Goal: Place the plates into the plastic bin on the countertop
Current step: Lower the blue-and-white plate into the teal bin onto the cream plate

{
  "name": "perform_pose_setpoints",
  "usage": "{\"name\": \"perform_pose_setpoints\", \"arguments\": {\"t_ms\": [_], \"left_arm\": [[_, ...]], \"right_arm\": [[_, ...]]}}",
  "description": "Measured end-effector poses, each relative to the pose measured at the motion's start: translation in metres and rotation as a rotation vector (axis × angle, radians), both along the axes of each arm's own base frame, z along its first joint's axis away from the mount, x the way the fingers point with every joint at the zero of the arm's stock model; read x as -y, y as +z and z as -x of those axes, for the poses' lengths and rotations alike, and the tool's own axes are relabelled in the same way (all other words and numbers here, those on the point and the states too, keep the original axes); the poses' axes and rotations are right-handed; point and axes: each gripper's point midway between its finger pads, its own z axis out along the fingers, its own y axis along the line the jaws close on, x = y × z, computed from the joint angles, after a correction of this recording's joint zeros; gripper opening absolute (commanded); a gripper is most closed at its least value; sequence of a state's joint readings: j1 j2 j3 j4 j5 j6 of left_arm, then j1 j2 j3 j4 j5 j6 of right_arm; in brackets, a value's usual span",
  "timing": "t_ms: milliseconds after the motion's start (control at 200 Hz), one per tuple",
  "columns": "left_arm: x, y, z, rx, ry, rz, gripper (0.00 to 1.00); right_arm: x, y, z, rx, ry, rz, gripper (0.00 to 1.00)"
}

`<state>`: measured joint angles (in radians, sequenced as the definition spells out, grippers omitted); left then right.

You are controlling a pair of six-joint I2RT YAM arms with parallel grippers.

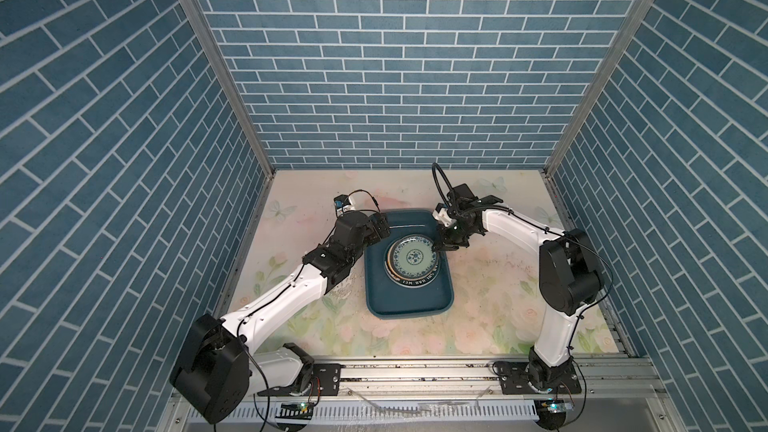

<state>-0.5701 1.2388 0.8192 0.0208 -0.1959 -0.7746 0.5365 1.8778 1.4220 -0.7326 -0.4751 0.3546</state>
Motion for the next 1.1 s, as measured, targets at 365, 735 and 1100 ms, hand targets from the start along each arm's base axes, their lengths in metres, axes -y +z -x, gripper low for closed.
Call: {"name": "perform_pose_setpoints", "arguments": {"t_ms": [365,735,1100], "left_arm": [[-0.001,0.0,-0.001,-0.005,-0.006,0.008,1.0],[-0.001,-0.001,-0.001,-0.008,-0.01,0.012,1.0],[-0.001,-0.001,-0.001,-0.008,-0.013,0.013,1.0]], "right_arm": [[-0.003,-0.002,0.001,0.004,0.025,0.005,0.03],[0.001,-0.006,-0.004,0.03,0.032,0.046,0.24],[0.001,-0.004,-0.006,0.048,0.037,0.063,0.47]]}}
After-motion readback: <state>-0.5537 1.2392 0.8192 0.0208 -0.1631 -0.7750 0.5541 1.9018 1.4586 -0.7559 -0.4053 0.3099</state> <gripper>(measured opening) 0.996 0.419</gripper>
